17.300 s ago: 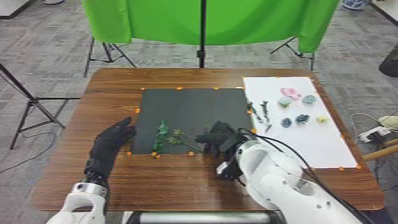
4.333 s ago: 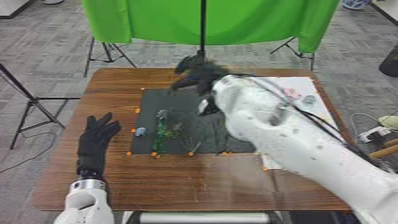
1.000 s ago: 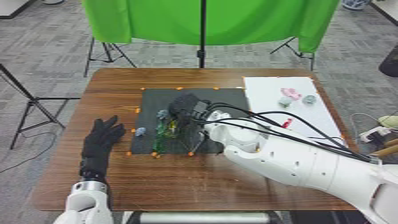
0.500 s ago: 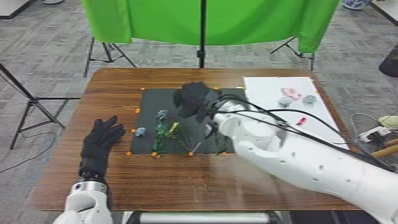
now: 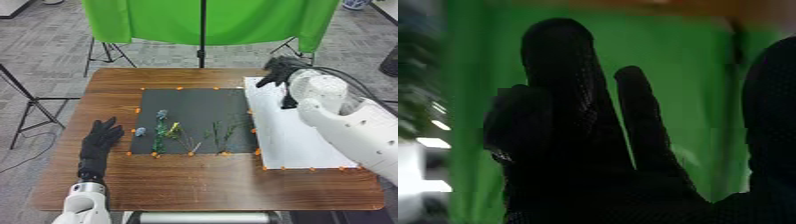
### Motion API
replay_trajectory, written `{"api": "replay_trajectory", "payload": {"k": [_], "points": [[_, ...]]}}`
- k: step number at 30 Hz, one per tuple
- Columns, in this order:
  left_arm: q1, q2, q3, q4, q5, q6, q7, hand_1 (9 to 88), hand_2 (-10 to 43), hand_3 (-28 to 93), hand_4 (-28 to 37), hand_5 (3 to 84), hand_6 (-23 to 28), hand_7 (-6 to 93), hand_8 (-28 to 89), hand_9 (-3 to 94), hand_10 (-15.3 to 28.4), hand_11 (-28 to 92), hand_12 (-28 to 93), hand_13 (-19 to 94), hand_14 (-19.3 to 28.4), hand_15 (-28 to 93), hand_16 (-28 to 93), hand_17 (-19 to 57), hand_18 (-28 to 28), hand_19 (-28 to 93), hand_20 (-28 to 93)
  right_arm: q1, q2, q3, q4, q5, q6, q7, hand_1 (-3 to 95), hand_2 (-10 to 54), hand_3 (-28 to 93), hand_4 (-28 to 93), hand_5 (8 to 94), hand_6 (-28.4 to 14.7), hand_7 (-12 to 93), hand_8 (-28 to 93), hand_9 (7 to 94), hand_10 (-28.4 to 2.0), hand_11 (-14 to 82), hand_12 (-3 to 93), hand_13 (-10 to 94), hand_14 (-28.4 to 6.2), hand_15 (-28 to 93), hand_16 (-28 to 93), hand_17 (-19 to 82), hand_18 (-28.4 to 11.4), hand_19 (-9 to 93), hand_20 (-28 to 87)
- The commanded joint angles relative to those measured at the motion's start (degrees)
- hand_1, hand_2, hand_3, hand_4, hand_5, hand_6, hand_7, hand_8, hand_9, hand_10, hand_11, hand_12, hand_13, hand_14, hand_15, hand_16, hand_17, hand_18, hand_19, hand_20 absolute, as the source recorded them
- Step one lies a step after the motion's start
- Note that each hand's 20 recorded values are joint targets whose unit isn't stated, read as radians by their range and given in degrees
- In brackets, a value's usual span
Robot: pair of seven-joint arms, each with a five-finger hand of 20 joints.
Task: Arrange flowers
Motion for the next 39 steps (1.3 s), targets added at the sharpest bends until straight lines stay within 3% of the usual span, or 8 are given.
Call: {"api": "replay_trajectory", "payload": {"k": [1,10,16,19,21,26,32,39], "points": [[1.3,-0.57,0.61,0.29,0.2,-0.57,-1.08,21.6,11.5,55,-28.3,43.9,4.6,11.0,-6,44.1,14.1,18,11,33,17.9,23,-1,4.7,11.4,6,18,-5.3,1.0,1.3,3.3,-1.7,4.0,1.5,25.1,-9.5,58,-11,45.3,-0.4,6,-5,60.6,-19.0,9.4,21.9,78,-11.0,59,33,57,-15.3,93,48],[1.3,-0.95,0.72,0.37,0.17,-0.64,-0.82,21.6,11.3,56,-28.3,43.8,4.7,11.0,-6,44.2,14.1,18,11,33,17.9,22,-1,4.7,11.4,6,18,-9.7,0.4,0.8,5.6,-4.3,9.4,2.3,37.1,-9.5,61,-14,59.8,0.7,12,-8,70.7,-15.8,17.5,23.0,82,-7.1,61,33,60,-13.4,93,52],[1.3,-1.1,0.69,0.38,0.27,-0.57,-0.7,21.0,10.7,58,-28.3,43.8,4.7,11.0,-6,44.2,14.1,18,11,33,17.8,23,-1,4.6,11.5,6,18,-12.2,-0.4,1.7,7.4,-4.7,10.6,3.0,42.3,-9.5,62,-15,56.8,1.0,13,-8,70.1,-15.5,19.0,23.8,84,-5.7,61,33,61,-12.2,93,53],[1.5,-1.17,0.66,0.31,0.23,-0.53,-0.64,21.1,10.6,58,-28.3,43.8,4.7,11.0,-6,44.2,14.1,18,11,33,17.8,23,-1,4.6,11.5,6,18,-12.9,0.2,-0.1,8.5,-5.9,18.7,1.8,49.2,-9.5,62,-17,58.6,1.4,14,-8,71.8,-14.7,20.1,23.5,85,-4.7,60,33,62,-11.1,93,53],[1.7,-1.23,0.63,0.22,0.11,-0.4,-0.55,21.0,10.5,58,-28.3,43.6,4.7,11.0,-6,44.1,14.1,18,11,33,17.9,23,-1,4.6,11.5,6,18,-13.0,0.7,-0.7,8.3,-6.0,25.1,0.3,57.7,-9.5,54,-16,64.2,0.8,16,-2,78.5,-12.4,12.7,32.7,87,-3.5,60,34,65,-10.3,93,53],[1.8,-0.9,0.57,0.29,0.05,-0.13,-0.48,21.2,10.4,58,-28.3,43.7,4.6,11.1,-6,44.1,14.0,18,11,33,17.9,23,-1,4.6,11.4,6,18,-11.3,1.4,-0.2,0.1,-6.0,32.4,-2.3,67.4,-9.5,47,-14,78.9,-1.0,20,11,90.9,-9.3,8.4,39.8,91,-2.2,59,35,68,-9.4,93,55],[1.0,-0.98,1.02,0.61,0.18,-0.54,-0.43,21.4,10.3,58,-28.3,43.7,4.7,11.1,-6,44.2,14.0,18,11,33,17.8,23,-1,4.6,11.4,5,18,-2.7,-1.8,-8.9,-7.5,-1.4,30.7,-8.9,66.4,-9.5,48,-14,79.4,-0.8,20,11,91.6,-8.9,8.1,40.6,91,-1.9,59,35,68,-9.4,93,57],[0.0,-1.01,1.58,0.96,0.28,-1.08,-0.58,21.4,10.3,58,-28.3,43.7,4.8,10.9,-6,44.2,14.1,18,11,33,17.8,22,-1,4.7,11.4,5,18,1.9,-9.7,-19.2,-6.1,1.6,25.4,-13.7,64.9,-9.5,50,-14,78.9,-0.1,21,11,91.4,-8.8,7.7,40.8,91,-1.8,59,36,68,-9.5,93,58]]}}
